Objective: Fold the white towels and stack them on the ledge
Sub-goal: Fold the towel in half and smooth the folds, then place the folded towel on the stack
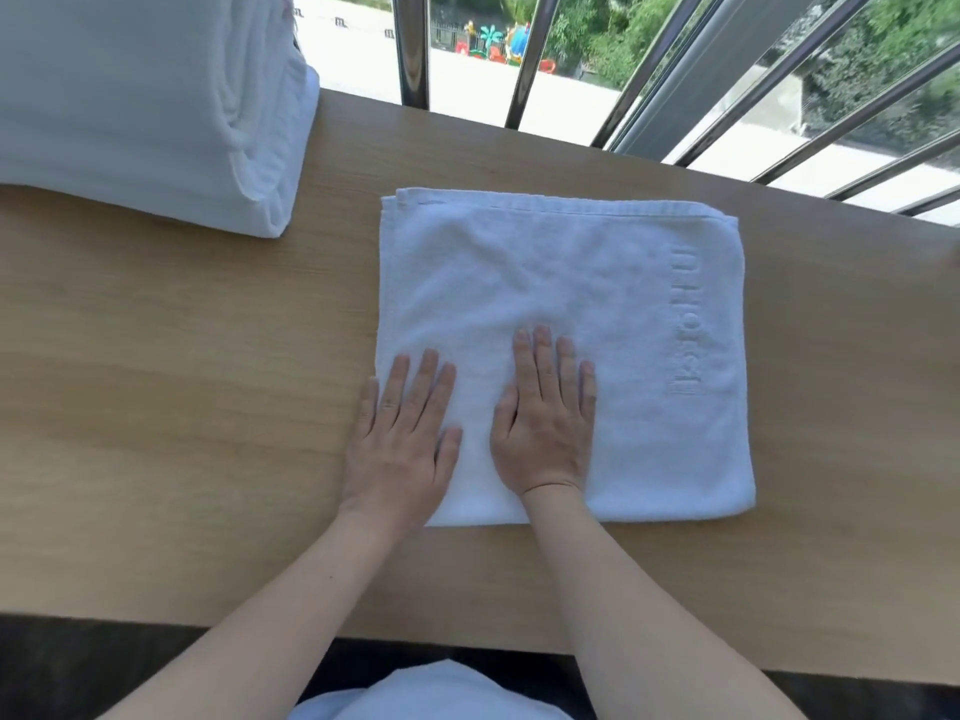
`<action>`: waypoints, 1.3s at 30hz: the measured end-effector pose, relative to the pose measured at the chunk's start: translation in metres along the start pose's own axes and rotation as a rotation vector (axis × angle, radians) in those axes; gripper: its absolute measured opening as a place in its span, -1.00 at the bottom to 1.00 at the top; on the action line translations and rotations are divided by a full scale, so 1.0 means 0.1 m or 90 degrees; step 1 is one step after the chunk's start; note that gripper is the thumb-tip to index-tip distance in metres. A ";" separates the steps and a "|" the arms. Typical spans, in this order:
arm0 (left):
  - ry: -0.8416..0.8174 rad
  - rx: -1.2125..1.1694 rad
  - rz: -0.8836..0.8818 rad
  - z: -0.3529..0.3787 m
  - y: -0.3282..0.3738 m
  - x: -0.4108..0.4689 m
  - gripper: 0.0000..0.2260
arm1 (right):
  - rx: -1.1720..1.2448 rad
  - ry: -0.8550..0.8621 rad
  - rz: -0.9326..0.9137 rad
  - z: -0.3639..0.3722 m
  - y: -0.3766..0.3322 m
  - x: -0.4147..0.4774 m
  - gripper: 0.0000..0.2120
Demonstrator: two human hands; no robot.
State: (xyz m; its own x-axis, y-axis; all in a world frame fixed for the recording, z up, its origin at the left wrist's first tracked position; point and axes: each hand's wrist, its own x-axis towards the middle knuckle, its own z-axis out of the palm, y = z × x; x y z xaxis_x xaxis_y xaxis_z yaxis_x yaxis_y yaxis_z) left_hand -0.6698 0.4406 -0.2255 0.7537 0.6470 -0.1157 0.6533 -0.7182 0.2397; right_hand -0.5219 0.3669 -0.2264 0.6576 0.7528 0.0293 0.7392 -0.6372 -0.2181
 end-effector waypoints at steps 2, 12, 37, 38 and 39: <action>0.018 0.007 -0.005 0.00 0.00 0.03 -0.44 | 0.005 -0.022 0.009 -0.04 -0.01 0.01 -0.46; 0.255 0.083 0.163 0.07 0.12 -0.10 -0.69 | 0.066 -0.081 -0.070 -0.31 0.68 -0.45 -0.35; 0.256 -0.041 -0.047 -0.36 0.64 -0.65 -0.86 | 0.069 -0.011 -0.060 -1.03 2.04 -0.90 -0.82; 0.268 -0.034 -0.049 -0.40 0.62 -0.58 -0.85 | 0.079 0.003 -0.042 -1.06 2.02 -0.82 -0.88; 0.281 -0.027 -0.051 -0.44 0.59 -0.50 -0.83 | 0.093 0.016 -0.028 -1.09 2.00 -0.72 -0.91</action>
State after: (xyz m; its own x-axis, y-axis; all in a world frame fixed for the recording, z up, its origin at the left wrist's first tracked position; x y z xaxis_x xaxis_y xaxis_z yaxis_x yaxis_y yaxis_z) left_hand -0.6724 0.3770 -0.1630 0.5916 0.7545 0.2842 0.6981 -0.6557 0.2876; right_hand -0.4054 0.1673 -0.1653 0.6300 0.7738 0.0661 0.7395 -0.5718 -0.3552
